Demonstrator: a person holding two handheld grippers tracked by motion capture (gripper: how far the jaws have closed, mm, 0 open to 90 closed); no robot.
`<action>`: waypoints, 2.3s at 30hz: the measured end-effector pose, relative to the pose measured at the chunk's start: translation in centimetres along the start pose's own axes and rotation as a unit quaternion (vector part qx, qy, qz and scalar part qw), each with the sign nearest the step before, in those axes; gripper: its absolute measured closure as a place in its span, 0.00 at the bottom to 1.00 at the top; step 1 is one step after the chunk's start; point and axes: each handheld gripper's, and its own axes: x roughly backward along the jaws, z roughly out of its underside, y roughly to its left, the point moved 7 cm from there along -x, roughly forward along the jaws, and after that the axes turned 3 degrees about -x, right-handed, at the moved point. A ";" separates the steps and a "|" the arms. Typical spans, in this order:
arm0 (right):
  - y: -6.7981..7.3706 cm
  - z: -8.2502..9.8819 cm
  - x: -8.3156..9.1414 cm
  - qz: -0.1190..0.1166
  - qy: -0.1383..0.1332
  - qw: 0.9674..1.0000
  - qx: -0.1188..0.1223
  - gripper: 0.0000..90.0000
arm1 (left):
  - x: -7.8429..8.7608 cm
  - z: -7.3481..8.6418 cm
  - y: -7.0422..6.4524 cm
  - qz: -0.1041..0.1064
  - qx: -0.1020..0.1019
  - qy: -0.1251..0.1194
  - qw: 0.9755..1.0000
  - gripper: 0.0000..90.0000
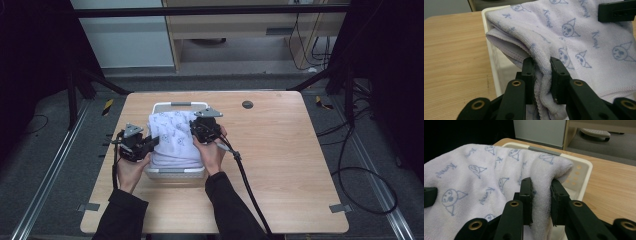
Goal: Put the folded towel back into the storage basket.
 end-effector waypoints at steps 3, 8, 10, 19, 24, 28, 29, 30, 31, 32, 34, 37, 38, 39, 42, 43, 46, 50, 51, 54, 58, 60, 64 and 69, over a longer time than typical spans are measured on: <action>-0.1 0.3 -0.2 0.002 0.005 1.000 0.001 0.83 | -0.2 0.1 0.0 -0.001 -0.001 0.004 1.000 0.83; -0.3 0.7 -0.5 0.005 0.016 1.000 0.001 0.82 | -0.5 0.4 -0.1 -0.005 -0.003 0.014 1.000 0.83; -0.3 0.9 -0.7 0.006 0.020 1.000 0.002 0.82 | -0.6 0.5 0.0 -0.006 -0.004 0.019 1.000 0.83; -0.6 1.7 -1.3 0.018 0.043 0.999 0.014 0.77 | -1.5 1.4 0.3 -0.020 -0.005 0.059 0.998 0.79; -1.1 1.4 -1.1 0.027 0.030 0.999 0.021 0.70 | -1.2 0.8 0.2 -0.027 -0.003 0.038 0.999 0.71; -1.5 0.9 -0.3 0.025 0.016 0.999 0.020 0.68 | -0.3 0.0 -0.1 -0.025 -0.001 0.012 1.000 0.70; -1.5 0.8 -0.1 0.023 0.013 0.999 0.019 0.67 | -0.1 -0.2 -0.2 -0.023 -0.001 0.007 1.000 0.69; -1.6 0.7 0.2 0.022 0.010 0.999 0.021 0.66 | 0.0 -0.3 -0.2 -0.022 -0.001 0.001 1.000 0.68; -1.7 0.6 0.4 0.020 0.007 1.000 0.022 0.65 | 0.2 -0.5 -0.3 -0.020 -0.001 -0.005 1.000 0.68; -1.7 0.6 0.7 0.020 0.004 1.000 0.019 0.63 | 0.4 -0.6 -0.5 -0.017 -0.002 -0.009 1.000 0.67; -1.9 0.5 1.3 0.017 -0.002 1.000 0.017 0.60 | 0.6 -0.8 -0.7 -0.017 -0.006 -0.019 1.000 0.65; -2.4 0.4 2.2 0.009 -0.009 1.000 0.010 0.55 | 0.8 -1.0 -1.2 -0.015 -0.014 -0.029 0.999 0.62; -2.6 0.5 2.6 0.007 -0.012 1.000 0.009 0.52 | 0.8 -1.1 -1.5 -0.016 -0.019 -0.031 0.999 0.60; -2.8 0.6 3.0 0.005 -0.012 1.000 0.005 0.49 | 0.8 -1.1 -1.7 -0.017 -0.024 -0.032 0.999 0.60; -3.6 1.0 4.2 0.001 -0.019 1.000 -0.003 0.43 | 0.9 -1.2 -2.2 -0.019 -0.035 -0.039 0.998 0.57; -3.9 1.1 4.7 0.001 -0.021 1.000 -0.005 0.43 | 1.0 -1.2 -2.3 -0.021 -0.036 -0.044 0.998 0.56; -4.9 1.6 6.0 0.001 -0.027 1.000 -0.009 0.40 | 1.2 -1.1 -2.6 -0.018 -0.036 -0.056 0.998 0.54; -6.3 2.3 7.7 0.003 -0.034 0.999 -0.010 0.34 | 1.4 -0.9 -2.8 -0.016 -0.035 -0.057 0.998 0.51; -6.6 2.5 8.1 0.003 -0.037 0.999 -0.011 0.33 | 1.4 -0.7 -2.8 -0.017 -0.035 -0.058 0.998 0.50; -7.5 3.1 9.3 0.004 -0.044 0.999 -0.013 0.26 | 1.7 -0.3 -3.0 -0.016 -0.038 -0.056 0.998 0.48; -8.8 4.4 10.5 0.006 -0.048 0.999 -0.014 0.22 | 2.2 0.3 -3.0 -0.017 -0.036 -0.057 0.998 0.46; -9.4 5.1 11.0 0.008 -0.047 0.999 -0.012 0.21 | 2.4 0.5 -2.9 -0.021 -0.037 -0.059 0.997 0.44; -10.6 6.5 11.9 0.014 -0.042 0.999 -0.013 0.18 | 2.8 1.0 -2.9 -0.019 -0.037 -0.059 0.997 0.42; -12.1 8.1 13.0 0.022 -0.042 0.999 -0.014 0.17 | 3.4 1.6 -2.5 -0.021 -0.027 -0.062 0.998 0.40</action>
